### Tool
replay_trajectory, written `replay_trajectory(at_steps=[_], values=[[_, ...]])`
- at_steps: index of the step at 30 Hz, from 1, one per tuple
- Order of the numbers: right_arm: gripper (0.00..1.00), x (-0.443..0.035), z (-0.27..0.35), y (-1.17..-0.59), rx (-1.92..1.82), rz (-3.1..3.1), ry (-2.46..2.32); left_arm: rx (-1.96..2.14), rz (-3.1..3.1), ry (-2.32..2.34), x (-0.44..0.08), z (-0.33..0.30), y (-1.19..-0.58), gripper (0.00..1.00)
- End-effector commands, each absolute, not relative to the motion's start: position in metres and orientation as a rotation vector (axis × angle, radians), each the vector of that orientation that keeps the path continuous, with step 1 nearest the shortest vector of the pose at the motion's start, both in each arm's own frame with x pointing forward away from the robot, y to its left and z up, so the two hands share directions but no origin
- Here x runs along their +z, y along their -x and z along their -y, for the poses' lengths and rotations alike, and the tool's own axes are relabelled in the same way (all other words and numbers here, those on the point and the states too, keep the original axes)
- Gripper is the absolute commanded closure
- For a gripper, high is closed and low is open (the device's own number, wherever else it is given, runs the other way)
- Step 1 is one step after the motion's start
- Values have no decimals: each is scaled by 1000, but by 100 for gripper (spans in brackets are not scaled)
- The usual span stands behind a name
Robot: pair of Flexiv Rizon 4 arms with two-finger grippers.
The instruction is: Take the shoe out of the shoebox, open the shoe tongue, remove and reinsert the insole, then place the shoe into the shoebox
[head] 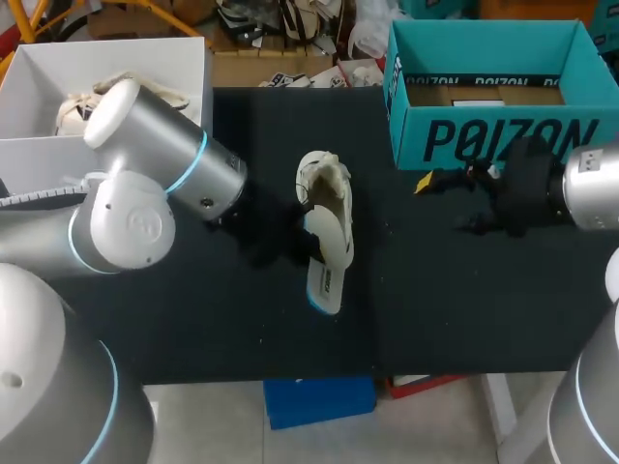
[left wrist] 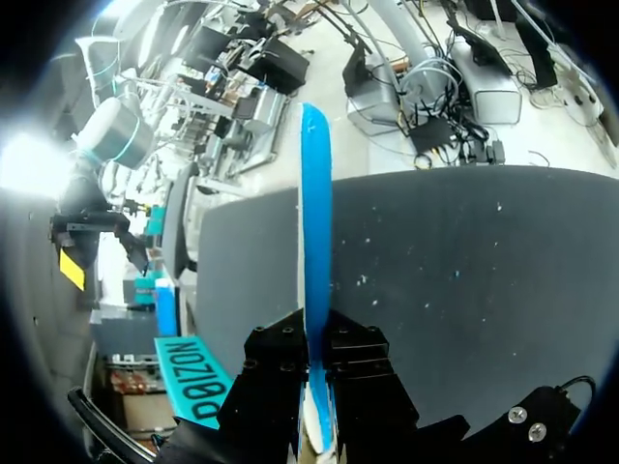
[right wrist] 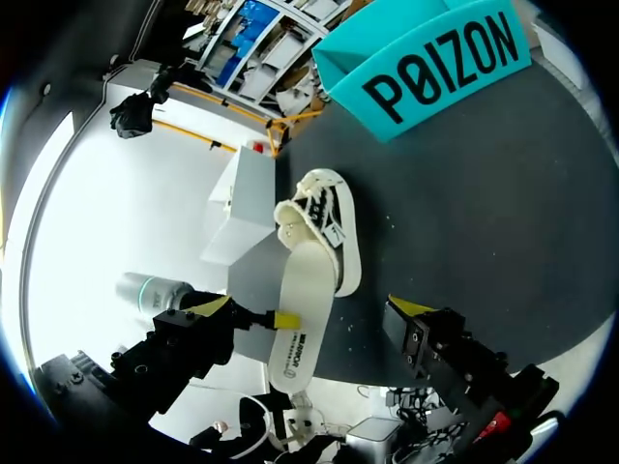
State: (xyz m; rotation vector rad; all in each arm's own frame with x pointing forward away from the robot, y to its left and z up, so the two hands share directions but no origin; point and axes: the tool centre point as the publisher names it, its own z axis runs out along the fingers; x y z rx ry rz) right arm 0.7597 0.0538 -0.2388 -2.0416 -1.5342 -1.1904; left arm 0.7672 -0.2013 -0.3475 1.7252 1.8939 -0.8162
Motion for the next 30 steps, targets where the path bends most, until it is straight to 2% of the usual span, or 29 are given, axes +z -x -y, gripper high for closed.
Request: replay_trajectory(at_steps=[1, 30], values=[[0, -238, -54, -760, -1187, 1535, 2043, -797, -1926, -1763, -350, 208, -779, 100], [0, -238, -54, -760, -1187, 1535, 2043, -695, -2065, -1624, -382, 213, -845, 100]])
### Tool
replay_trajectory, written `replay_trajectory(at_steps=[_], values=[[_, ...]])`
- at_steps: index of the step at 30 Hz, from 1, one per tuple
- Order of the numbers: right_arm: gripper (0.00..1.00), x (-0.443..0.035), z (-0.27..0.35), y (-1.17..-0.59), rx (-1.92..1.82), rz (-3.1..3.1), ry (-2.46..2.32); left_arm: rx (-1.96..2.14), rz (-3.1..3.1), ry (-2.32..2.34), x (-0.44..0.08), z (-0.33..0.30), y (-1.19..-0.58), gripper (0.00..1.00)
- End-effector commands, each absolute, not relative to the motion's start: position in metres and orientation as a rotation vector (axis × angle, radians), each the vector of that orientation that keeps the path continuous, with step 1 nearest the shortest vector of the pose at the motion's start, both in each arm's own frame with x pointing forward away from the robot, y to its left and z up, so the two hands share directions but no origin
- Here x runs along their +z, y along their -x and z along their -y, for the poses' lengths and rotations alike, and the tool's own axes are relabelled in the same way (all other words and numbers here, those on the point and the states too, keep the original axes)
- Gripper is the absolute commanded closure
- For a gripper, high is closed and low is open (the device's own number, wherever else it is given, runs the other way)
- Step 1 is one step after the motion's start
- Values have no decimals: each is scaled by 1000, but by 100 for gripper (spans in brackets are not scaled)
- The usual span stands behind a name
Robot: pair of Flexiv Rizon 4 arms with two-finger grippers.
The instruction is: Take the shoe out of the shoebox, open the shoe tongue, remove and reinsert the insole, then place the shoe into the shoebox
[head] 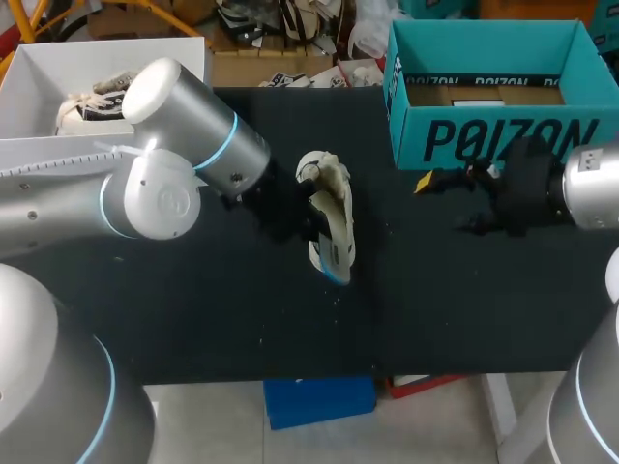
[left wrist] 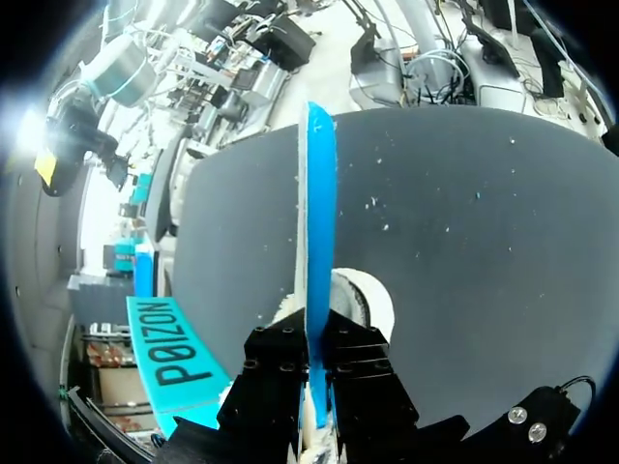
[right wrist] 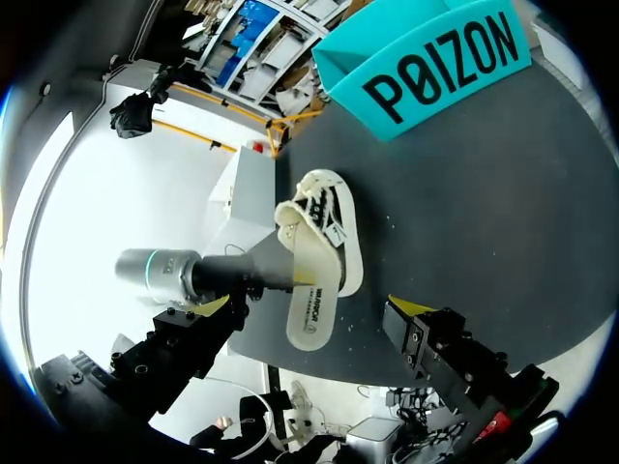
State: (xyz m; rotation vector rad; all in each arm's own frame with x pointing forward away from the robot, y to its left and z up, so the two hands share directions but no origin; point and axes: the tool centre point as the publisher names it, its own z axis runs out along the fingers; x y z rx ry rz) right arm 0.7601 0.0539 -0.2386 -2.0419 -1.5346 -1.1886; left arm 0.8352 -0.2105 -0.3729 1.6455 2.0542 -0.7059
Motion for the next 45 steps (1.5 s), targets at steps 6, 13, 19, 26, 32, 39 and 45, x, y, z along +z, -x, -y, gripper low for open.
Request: replay_trajectory(at_steps=[6, 13, 19, 26, 32, 39, 45], values=[[0, -238, -54, -760, -1187, 1535, 2043, -698, -2084, -1575, -385, 212, -863, 100], [0, -238, -54, -760, -1187, 1535, 2043, -669, -2102, -1544, -383, 214, -877, 100], [0, -238, -54, -760, -1187, 1535, 2043, -649, -2112, -1529, -377, 212, -875, 62], [0, -238, -54, -760, -1187, 1535, 2043, -649, -2078, -1560, -364, 207, -849, 62], [0, -238, -54, -760, -1187, 1535, 2043, -665, -2044, -1578, -356, 208, -834, 67], [0, -238, -54, -760, -1187, 1535, 2043, -709, -2003, -1620, -353, 215, -821, 80], [0, -238, -54, -760, -1187, 1535, 2043, -682, -2007, -1627, -356, 218, -818, 100]])
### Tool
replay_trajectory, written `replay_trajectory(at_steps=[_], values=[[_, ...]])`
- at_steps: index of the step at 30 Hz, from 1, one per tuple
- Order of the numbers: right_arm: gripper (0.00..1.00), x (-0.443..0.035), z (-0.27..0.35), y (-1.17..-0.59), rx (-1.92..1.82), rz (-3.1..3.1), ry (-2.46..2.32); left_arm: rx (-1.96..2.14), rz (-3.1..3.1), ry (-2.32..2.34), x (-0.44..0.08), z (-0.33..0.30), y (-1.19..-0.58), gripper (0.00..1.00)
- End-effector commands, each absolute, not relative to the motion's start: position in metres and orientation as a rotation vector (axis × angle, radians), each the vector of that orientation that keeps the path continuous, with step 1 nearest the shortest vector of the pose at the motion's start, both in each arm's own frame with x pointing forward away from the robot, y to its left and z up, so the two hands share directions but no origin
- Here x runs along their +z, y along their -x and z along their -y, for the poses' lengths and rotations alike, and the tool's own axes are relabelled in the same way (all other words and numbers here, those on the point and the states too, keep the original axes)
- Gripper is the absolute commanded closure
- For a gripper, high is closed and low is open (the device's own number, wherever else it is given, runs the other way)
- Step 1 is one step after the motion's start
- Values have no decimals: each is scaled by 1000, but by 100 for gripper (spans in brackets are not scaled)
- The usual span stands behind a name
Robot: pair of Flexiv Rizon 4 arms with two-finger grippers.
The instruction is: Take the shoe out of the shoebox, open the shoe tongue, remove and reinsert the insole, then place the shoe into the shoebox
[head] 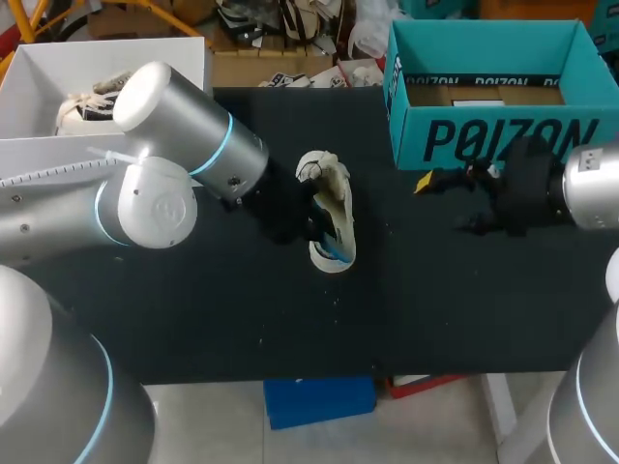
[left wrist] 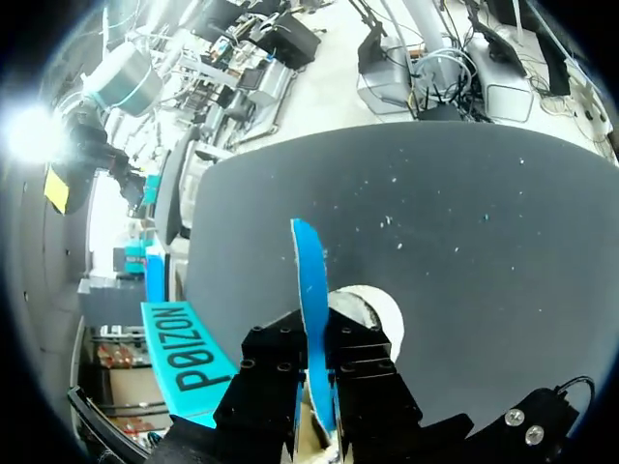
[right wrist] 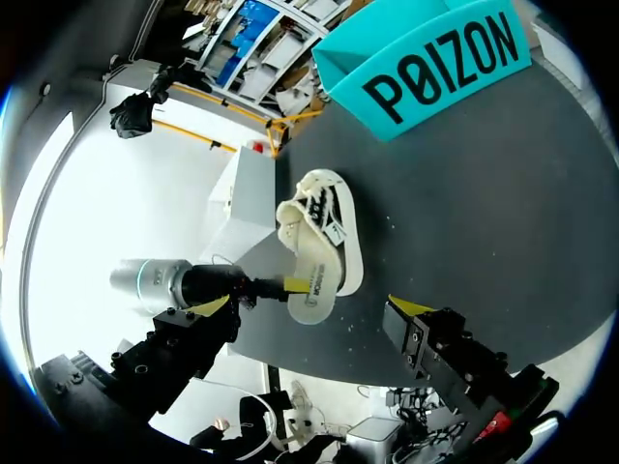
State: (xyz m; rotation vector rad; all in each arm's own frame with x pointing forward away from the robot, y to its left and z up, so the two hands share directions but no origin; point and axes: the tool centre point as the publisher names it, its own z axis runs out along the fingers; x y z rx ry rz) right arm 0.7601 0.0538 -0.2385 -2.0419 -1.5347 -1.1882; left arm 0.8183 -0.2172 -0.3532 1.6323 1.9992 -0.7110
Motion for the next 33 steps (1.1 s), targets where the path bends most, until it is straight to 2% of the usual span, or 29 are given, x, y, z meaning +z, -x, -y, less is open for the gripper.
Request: replay_trajectory(at_steps=[1, 33], values=[[0, -238, -54, -760, -1187, 1535, 2043, -672, -2017, -1623, -358, 218, -820, 100], [0, -238, -54, -760, -1187, 1535, 2043, -520, -2154, -1445, -384, 213, -888, 100]])
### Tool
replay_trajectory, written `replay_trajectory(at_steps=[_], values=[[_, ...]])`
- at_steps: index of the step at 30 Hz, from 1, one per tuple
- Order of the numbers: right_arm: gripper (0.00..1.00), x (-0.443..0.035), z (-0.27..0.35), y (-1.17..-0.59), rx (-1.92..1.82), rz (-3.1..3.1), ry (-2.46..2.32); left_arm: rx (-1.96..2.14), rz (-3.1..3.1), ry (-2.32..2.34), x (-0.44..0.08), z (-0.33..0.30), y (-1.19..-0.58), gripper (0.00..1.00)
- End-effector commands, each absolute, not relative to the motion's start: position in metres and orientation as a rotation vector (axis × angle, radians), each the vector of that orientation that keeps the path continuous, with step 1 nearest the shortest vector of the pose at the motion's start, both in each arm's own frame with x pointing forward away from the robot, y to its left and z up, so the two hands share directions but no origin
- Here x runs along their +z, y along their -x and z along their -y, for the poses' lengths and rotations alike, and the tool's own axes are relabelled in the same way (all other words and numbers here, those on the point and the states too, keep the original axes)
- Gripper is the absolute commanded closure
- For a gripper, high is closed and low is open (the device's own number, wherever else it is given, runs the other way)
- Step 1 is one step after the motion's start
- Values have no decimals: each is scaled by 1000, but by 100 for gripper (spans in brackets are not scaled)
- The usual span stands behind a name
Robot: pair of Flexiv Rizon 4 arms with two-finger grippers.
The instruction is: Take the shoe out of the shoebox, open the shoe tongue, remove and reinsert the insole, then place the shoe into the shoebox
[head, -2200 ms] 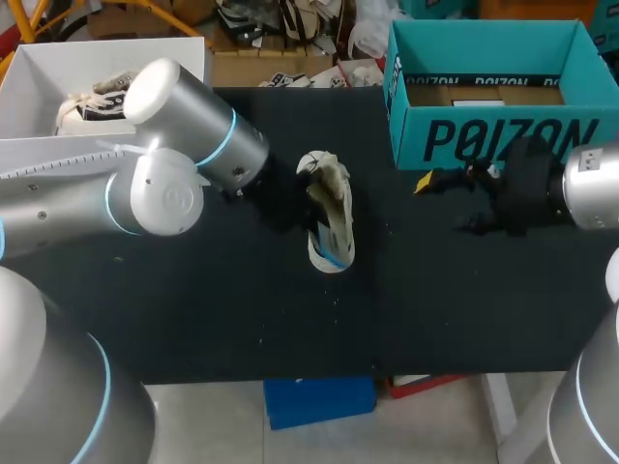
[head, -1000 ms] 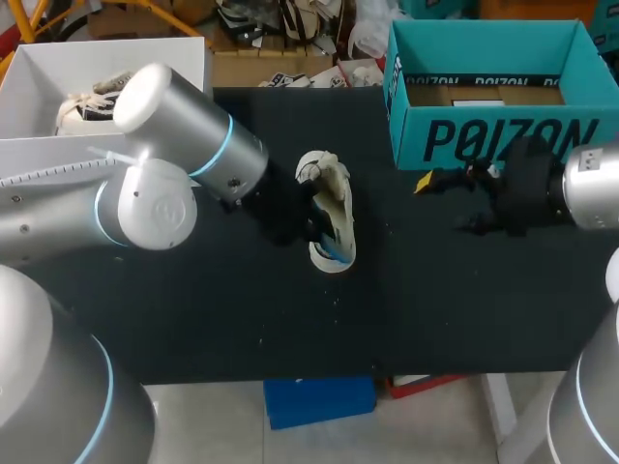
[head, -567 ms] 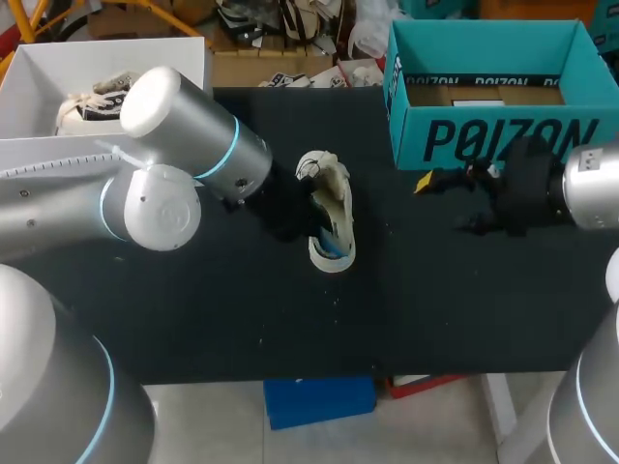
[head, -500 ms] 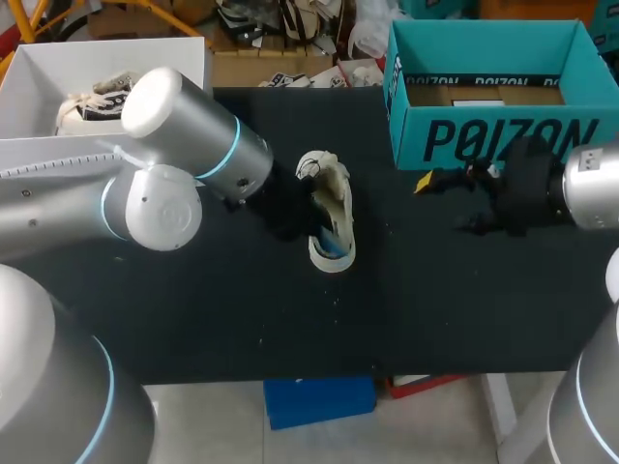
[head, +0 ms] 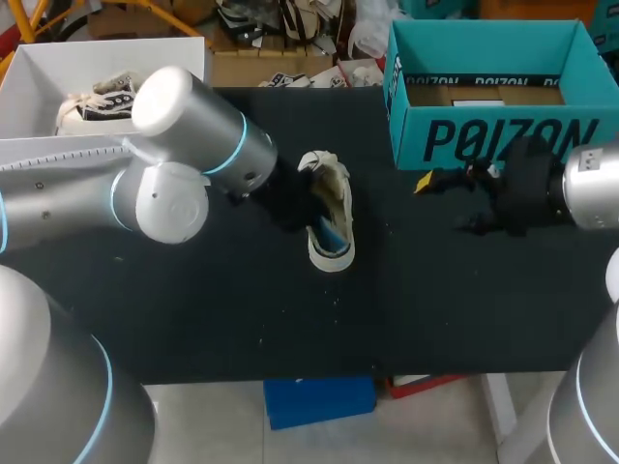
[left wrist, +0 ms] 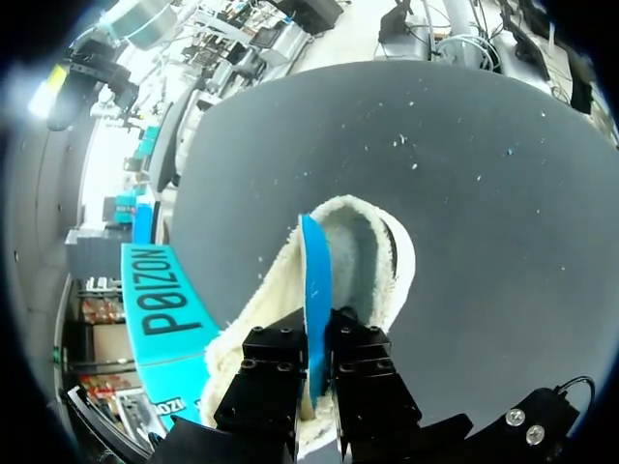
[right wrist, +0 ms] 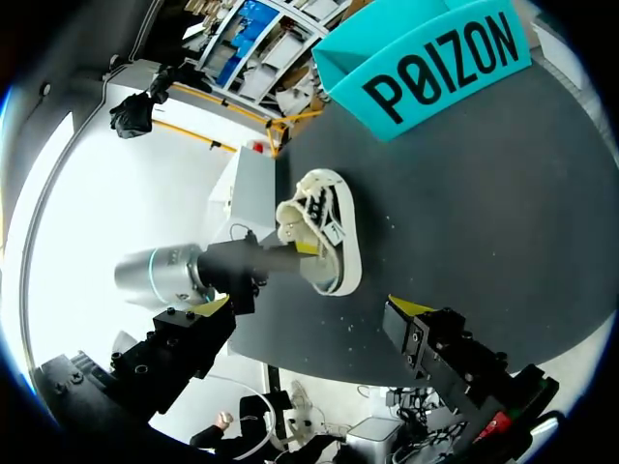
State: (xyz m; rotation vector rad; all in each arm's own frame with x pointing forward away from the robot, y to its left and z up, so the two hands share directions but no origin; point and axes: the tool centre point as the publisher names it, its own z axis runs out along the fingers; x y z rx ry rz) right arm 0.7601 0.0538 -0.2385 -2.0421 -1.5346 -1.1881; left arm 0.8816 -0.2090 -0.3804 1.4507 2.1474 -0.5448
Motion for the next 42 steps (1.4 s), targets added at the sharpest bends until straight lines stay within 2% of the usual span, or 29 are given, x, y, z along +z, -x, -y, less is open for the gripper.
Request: replay_trajectory(at_steps=[1, 9, 10, 11, 12, 13, 14, 17, 21, 25, 28, 34, 42], values=[[0, -238, -54, -760, -1187, 1535, 2043, -514, -2156, -1442, -384, 213, -889, 100], [0, -238, -54, -760, -1187, 1535, 2043, -480, -2174, -1430, -384, 212, -892, 100], [0, -238, -54, -760, -1187, 1535, 2043, -479, -2175, -1429, -383, 212, -891, 93], [0, -238, -54, -760, -1187, 1535, 2043, -474, -2174, -1431, -379, 211, -888, 59], [0, -238, -54, -760, -1187, 1535, 2043, -476, -2166, -1436, -376, 211, -885, 51], [0, -238, -54, -760, -1187, 1535, 2043, -479, -2158, -1441, -373, 211, -882, 50], [0, -238, -54, -760, -1187, 1535, 2043, -481, -2148, -1449, -370, 210, -880, 51], [0, -238, -54, -760, -1187, 1535, 2043, -469, -2111, -1477, -358, 208, -870, 67], [0, -238, -54, -760, -1187, 1535, 2043, -468, -2085, -1493, -347, 207, -860, 82], [0, -238, -54, -760, -1187, 1535, 2043, -469, -2072, -1506, -344, 209, -854, 93], [0, -238, -54, -760, -1187, 1535, 2043, -463, -2069, -1523, -346, 210, -851, 93], [0, -238, -54, -760, -1187, 1535, 2043, -443, -2094, -1545, -357, 210, -851, 100], [0, -238, -54, -760, -1187, 1535, 2043, -398, -2143, -1508, -367, 206, -863, 100]])
